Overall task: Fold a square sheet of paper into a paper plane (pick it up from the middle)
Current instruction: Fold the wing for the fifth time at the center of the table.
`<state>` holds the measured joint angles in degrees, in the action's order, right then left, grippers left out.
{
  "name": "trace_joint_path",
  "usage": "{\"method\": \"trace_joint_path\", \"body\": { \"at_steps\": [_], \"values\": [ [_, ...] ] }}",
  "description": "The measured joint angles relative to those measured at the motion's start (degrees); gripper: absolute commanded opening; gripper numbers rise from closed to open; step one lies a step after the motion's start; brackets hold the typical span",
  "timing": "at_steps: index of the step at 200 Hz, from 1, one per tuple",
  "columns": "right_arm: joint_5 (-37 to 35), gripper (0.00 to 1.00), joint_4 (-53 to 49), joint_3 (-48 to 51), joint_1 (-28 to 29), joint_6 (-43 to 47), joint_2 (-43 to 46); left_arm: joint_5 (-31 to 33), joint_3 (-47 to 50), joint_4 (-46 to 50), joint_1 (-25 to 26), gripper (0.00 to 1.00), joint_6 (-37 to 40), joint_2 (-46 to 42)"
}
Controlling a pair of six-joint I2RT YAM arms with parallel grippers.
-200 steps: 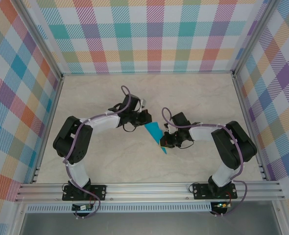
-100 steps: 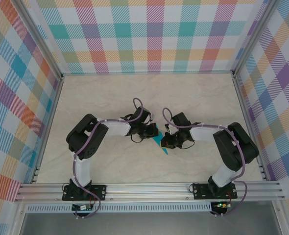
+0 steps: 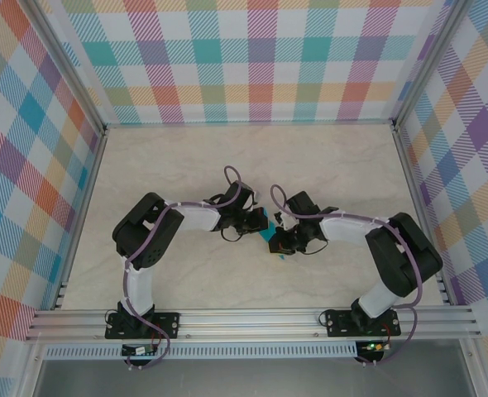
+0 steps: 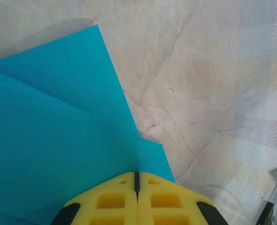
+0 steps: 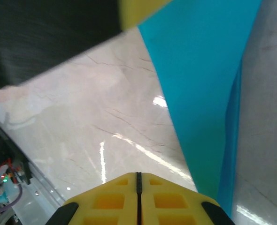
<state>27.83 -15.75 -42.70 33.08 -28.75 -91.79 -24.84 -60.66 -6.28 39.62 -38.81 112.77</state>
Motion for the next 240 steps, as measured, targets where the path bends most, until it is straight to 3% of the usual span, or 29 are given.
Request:
{"method": "trace_joint_path", "body": {
  "at_steps": [45,118,196,222,240],
  "values": [
    [-1.2,0.07,0.9,1.7,-1.0,0.1,-1.0,0.0,0.0,-0.1,0.0,0.03,0.0,0.1],
    [3.4,0.09,8.1,8.4,-3.9,0.1,1.8,-0.5,0.0,-0.6,0.0,0.01,0.0,0.4],
    [5.4,0.15,3.4,13.0,-7.2,-1.3,9.6,-1.2,0.0,-1.5,0.0,0.02,0.0,0.7],
    [1.5,0.25,-0.8,12.9,-7.2,-1.9,17.8,-1.2,-0.1,-1.4,0.0,0.08,0.1,0.7],
    [-3.7,0.28,-3.5,12.6,-7.2,-1.9,22.6,-1.1,-0.9,-0.1,0.0,0.2,0.3,0.7]
  ]
}}
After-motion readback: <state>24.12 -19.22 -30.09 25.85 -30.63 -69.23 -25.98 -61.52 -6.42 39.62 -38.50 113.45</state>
